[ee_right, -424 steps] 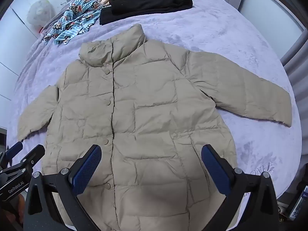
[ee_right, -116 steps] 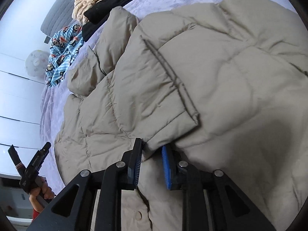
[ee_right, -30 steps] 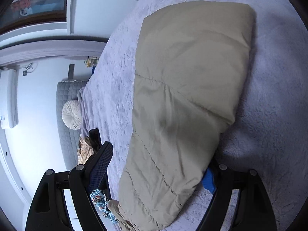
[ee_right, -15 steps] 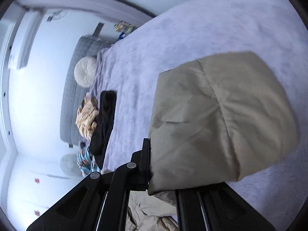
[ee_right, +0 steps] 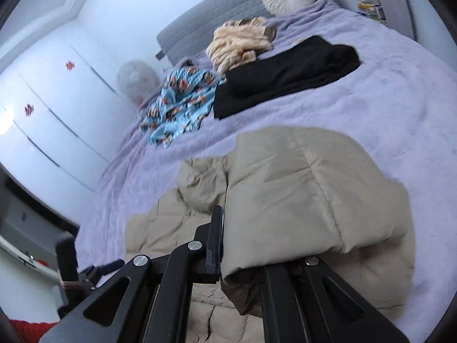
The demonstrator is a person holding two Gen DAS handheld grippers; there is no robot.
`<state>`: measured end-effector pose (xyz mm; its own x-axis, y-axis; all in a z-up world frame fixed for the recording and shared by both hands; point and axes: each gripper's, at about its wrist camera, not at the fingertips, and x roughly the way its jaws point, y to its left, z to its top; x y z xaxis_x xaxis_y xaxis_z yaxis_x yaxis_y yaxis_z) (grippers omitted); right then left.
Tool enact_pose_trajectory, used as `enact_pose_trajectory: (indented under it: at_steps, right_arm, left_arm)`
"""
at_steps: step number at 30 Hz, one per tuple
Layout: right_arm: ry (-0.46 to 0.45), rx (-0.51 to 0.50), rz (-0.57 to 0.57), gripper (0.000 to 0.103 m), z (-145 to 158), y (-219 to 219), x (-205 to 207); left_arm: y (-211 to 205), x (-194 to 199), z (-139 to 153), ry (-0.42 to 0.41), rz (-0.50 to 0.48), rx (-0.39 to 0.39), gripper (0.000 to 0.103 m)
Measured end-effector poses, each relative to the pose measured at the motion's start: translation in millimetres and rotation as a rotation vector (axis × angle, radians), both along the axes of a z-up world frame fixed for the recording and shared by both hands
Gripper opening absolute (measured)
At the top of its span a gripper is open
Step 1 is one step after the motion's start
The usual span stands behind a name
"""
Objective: Fold large clothes
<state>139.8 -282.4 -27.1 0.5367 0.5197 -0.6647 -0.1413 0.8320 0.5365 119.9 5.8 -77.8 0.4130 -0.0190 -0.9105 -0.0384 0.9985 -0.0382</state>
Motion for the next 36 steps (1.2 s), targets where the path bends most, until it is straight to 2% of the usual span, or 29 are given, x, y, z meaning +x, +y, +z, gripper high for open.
enact_pose_trajectory:
  at_steps: [3, 7, 9, 11, 12, 13, 15, 18, 23, 25, 27, 29, 31, 32, 33, 36]
  right_arm:
    - [0.107, 0.005, 0.026, 0.006, -45.2, 31.2, -5.4]
    - [0.243, 0.025, -0.025, 0.006, -96.7, 35.9, -7.7]
    - [0.294, 0.042, -0.058, 0.006, -112.7, 31.9, -10.9]
    - [0.317, 0.038, -0.054, 0.009, -111.9, 30.3, -11.0]
    - [0.323, 0.032, -0.044, 0.023, -107.8, 29.4, -12.4]
    - [0.322, 0.031, -0.032, 0.048, -102.6, 31.2, -10.2]
    - [0.292, 0.048, -0.020, 0.075, -84.1, 28.3, -15.6]
    - [0.263, 0.050, -0.051, 0.075, -60.2, 15.5, -27.2]
    - [0.281, 0.122, -0.221, 0.075, -56.7, -25.9, -39.8]
    - [0.291, 0.171, -0.313, 0.075, -60.8, -47.4, -40.8]
    - [0.312, 0.278, -0.398, 0.074, -70.6, -65.4, -36.5]
    - [0.323, 0.362, -0.443, 0.065, -78.3, -73.2, -29.9]
    - [0.322, 0.357, -0.428, 0.030, -77.8, -66.0, -18.0]
    - [0.310, 0.334, -0.403, 0.021, -73.8, -58.7, -13.0]
    - [0.286, 0.305, -0.362, 0.015, -67.2, -47.3, -7.7]
    - [0.194, 0.213, -0.201, 0.014, -43.7, -0.4, 6.8]
  left_arm:
    - [12.7, -1.7, -7.5, 0.006, 0.013, -0.009, 0.103]
    - [18.3, -1.7, -18.8, 0.023, 0.009, -0.029, 0.103]
    - [16.6, -0.1, -22.9, 0.032, 0.002, -0.042, 0.103]
    - [13.0, 1.6, -25.0, 0.035, -0.009, -0.060, 0.103]
    - [10.9, 2.8, -26.0, 0.038, -0.016, -0.070, 0.103]
    - [9.8, 5.3, -27.4, 0.043, -0.021, -0.081, 0.103]
    - [6.4, 7.7, -28.1, 0.046, -0.026, -0.104, 0.103]
    - [3.5, 12.7, -27.7, 0.042, -0.038, -0.133, 0.103]
    - [0.3, 19.0, -26.7, 0.034, -0.061, -0.158, 0.103]
    - [2.0, 22.8, -29.0, 0.047, -0.069, -0.190, 0.103]
    - [6.4, 26.4, -32.8, 0.061, -0.067, -0.229, 0.103]
    - [12.4, 28.3, -36.5, 0.075, -0.059, -0.272, 0.103]
    - [20.6, 28.1, -38.9, 0.085, -0.048, -0.335, 0.103]
    - [24.9, 28.1, -39.6, 0.087, -0.043, -0.366, 0.103]
    - [30.0, 27.9, -39.8, 0.086, -0.039, -0.400, 0.103]
    - [45.1, 29.4, -40.7, 0.089, -0.010, -0.471, 0.103]
